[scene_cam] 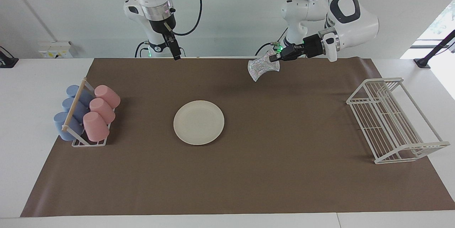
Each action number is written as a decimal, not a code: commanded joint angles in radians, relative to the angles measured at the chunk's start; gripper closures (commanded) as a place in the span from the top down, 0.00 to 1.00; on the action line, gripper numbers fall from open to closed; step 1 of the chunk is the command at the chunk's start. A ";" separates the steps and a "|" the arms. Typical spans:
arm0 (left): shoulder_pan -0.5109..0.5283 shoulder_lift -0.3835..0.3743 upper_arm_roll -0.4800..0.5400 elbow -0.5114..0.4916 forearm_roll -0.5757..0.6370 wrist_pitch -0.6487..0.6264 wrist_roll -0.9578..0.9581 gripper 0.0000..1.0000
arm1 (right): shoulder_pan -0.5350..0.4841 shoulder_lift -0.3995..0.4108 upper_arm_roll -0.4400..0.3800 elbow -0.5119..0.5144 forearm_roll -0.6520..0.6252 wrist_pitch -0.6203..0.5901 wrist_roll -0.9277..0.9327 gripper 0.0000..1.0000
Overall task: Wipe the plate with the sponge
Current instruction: 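Carry the sponge toward the right gripper while the right gripper approaches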
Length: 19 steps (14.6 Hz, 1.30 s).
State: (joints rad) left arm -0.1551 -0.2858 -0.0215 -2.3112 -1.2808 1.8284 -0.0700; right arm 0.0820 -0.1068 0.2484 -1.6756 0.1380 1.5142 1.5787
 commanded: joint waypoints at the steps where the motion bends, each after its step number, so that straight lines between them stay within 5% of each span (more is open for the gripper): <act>1: -0.041 -0.032 0.012 -0.065 -0.058 0.020 0.058 0.00 | 0.037 -0.024 0.009 -0.039 0.035 0.096 0.186 1.00; 7: -0.109 -0.003 0.014 -0.146 -0.284 -0.004 0.269 0.00 | 0.177 -0.025 0.012 -0.110 0.116 0.270 0.463 1.00; 13: -0.169 0.014 0.014 -0.139 -0.336 0.005 0.306 0.00 | 0.232 -0.076 0.012 -0.262 0.169 0.450 0.483 1.00; 19: -0.189 0.016 0.014 -0.139 -0.339 0.011 0.306 0.00 | 0.288 -0.077 0.014 -0.289 0.173 0.501 0.539 1.00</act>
State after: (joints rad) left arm -0.3159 -0.2708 -0.0226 -2.4455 -1.5954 1.8283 0.2174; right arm 0.3514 -0.1553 0.2637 -1.9246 0.2923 1.9702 2.0655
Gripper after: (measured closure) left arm 0.956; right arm 0.000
